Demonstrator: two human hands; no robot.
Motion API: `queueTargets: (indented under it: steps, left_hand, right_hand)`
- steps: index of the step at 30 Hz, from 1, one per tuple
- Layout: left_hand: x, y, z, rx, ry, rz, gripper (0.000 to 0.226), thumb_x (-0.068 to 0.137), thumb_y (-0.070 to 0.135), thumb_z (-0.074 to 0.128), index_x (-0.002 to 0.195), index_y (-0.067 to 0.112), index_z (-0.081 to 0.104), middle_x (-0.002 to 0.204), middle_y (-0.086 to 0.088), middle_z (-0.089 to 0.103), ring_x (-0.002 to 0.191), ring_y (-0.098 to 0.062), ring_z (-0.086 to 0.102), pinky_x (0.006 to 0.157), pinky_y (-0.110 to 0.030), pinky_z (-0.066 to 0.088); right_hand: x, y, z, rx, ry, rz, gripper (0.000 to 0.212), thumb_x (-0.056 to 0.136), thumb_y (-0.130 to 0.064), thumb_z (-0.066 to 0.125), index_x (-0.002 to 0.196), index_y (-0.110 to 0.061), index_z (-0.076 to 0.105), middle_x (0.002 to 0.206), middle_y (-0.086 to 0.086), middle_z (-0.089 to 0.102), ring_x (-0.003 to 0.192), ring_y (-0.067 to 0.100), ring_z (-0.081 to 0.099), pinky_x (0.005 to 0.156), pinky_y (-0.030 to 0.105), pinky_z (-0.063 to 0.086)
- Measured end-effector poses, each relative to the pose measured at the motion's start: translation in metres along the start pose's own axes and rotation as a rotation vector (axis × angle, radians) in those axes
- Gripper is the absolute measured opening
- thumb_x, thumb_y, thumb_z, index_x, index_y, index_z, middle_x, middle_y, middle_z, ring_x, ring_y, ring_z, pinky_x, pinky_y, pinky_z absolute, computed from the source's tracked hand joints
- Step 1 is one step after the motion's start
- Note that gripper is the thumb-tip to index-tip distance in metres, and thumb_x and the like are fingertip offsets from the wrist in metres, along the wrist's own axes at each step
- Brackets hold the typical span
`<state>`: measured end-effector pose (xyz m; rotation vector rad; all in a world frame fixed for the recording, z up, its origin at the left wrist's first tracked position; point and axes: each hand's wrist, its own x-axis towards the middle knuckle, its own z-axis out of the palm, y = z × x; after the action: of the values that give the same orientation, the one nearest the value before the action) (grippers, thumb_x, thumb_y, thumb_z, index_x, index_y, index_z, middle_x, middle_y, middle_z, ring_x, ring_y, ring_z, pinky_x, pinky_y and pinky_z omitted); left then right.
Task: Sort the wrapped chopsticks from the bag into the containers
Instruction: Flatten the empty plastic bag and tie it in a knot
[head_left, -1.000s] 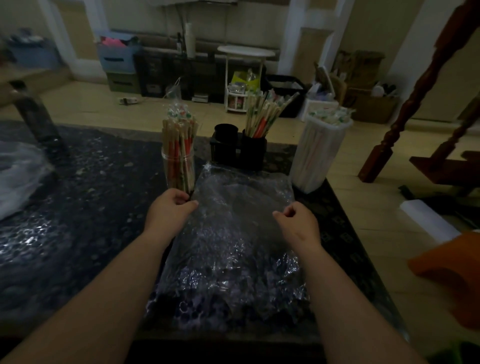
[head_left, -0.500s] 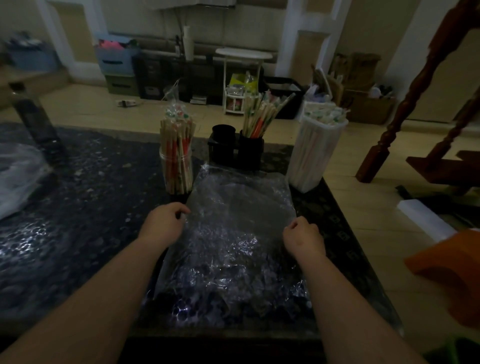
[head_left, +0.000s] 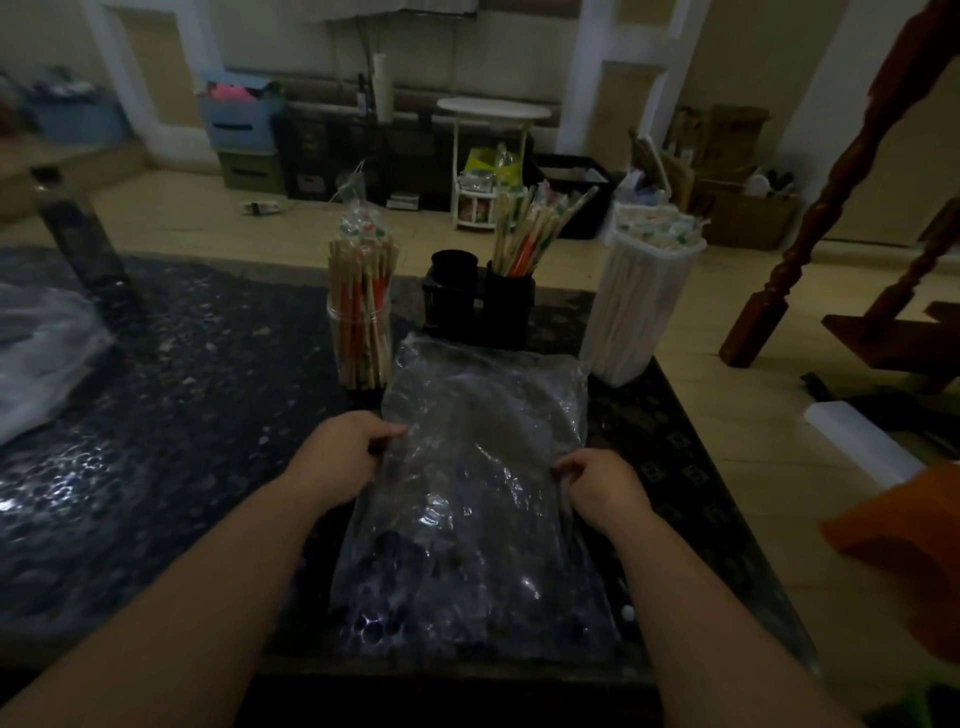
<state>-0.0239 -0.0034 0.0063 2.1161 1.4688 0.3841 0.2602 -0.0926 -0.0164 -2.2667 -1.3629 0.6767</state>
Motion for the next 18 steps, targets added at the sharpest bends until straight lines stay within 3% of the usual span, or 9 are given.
queueTargets:
  steps: [4,7,9,10,12,15,18]
  left_hand:
    - [0.003,-0.008,-0.001,0.140,0.019,0.065,0.021,0.080,0.028,0.079,0.099,0.032,0.073,0.103,0.011,0.055,0.100,-0.010,0.054,0.090,-0.026,0.045]
    - [0.003,-0.004,-0.001,-0.019,0.082,0.096,0.007,0.085,0.027,0.072,0.091,0.025,0.070,0.110,-0.001,0.060,0.102,-0.018,0.057,0.091,-0.029,0.045]
    - [0.003,0.000,0.001,-0.107,0.127,0.144,0.008,0.090,0.036,0.057,0.097,0.034,0.061,0.113,-0.002,0.063,0.108,-0.019,0.059,0.094,-0.033,0.047]
    - [0.004,0.003,0.002,-0.100,0.122,0.157,0.006,0.093,0.035,0.055,0.097,0.040,0.055,0.109,0.006,0.062,0.104,-0.010,0.058,0.095,-0.028,0.045]
    - [0.003,0.007,0.005,-0.218,0.105,0.117,0.029,0.097,0.021,0.056,0.090,0.046,0.044,0.097,0.025,0.048,0.093,0.001,0.050,0.087,-0.013,0.038]
    - [0.010,0.012,0.007,-0.340,0.118,0.082,0.040,0.098,0.010,0.051,0.081,0.043,0.038,0.085,0.024,0.041,0.085,-0.005,0.047,0.069,-0.001,0.038]
    - [0.011,0.007,0.006,-0.508,0.142,-0.011,0.028,0.097,0.008,0.053,0.080,0.030,0.049,0.082,0.016,0.047,0.084,-0.012,0.051,0.067,-0.004,0.041]
  right_hand:
    - [0.000,-0.003,0.000,-0.008,0.004,-0.079,0.019,0.084,-0.012,0.071,0.072,-0.026,0.070,0.078,-0.007,0.065,0.079,0.012,0.062,0.074,0.023,0.049]
    - [0.002,-0.006,0.007,-0.054,0.084,-0.191,0.008,0.084,-0.019,0.070,0.077,-0.023,0.074,0.092,-0.009,0.053,0.089,0.015,0.055,0.082,0.023,0.045]
    - [0.000,-0.010,0.008,-0.036,0.104,-0.274,0.011,0.082,-0.024,0.069,0.074,-0.032,0.070,0.101,-0.012,0.051,0.097,0.018,0.054,0.089,0.029,0.046]
    - [-0.001,-0.012,0.008,0.018,0.104,-0.293,0.016,0.081,-0.026,0.068,0.068,-0.034,0.064,0.095,-0.013,0.057,0.093,0.019,0.057,0.086,0.033,0.049]
    - [-0.001,-0.014,0.009,0.136,0.101,-0.264,0.018,0.085,-0.029,0.064,0.069,-0.027,0.057,0.078,-0.008,0.063,0.078,0.019,0.061,0.077,0.036,0.051]
    - [-0.002,-0.016,0.011,0.250,0.026,-0.205,0.021,0.095,-0.019,0.060,0.075,-0.022,0.053,0.075,-0.001,0.061,0.068,0.012,0.053,0.068,0.031,0.044]
    - [-0.004,-0.018,0.010,0.295,0.000,-0.171,0.026,0.096,-0.012,0.057,0.075,-0.024,0.049,0.072,-0.004,0.055,0.064,0.007,0.048,0.058,0.019,0.039]
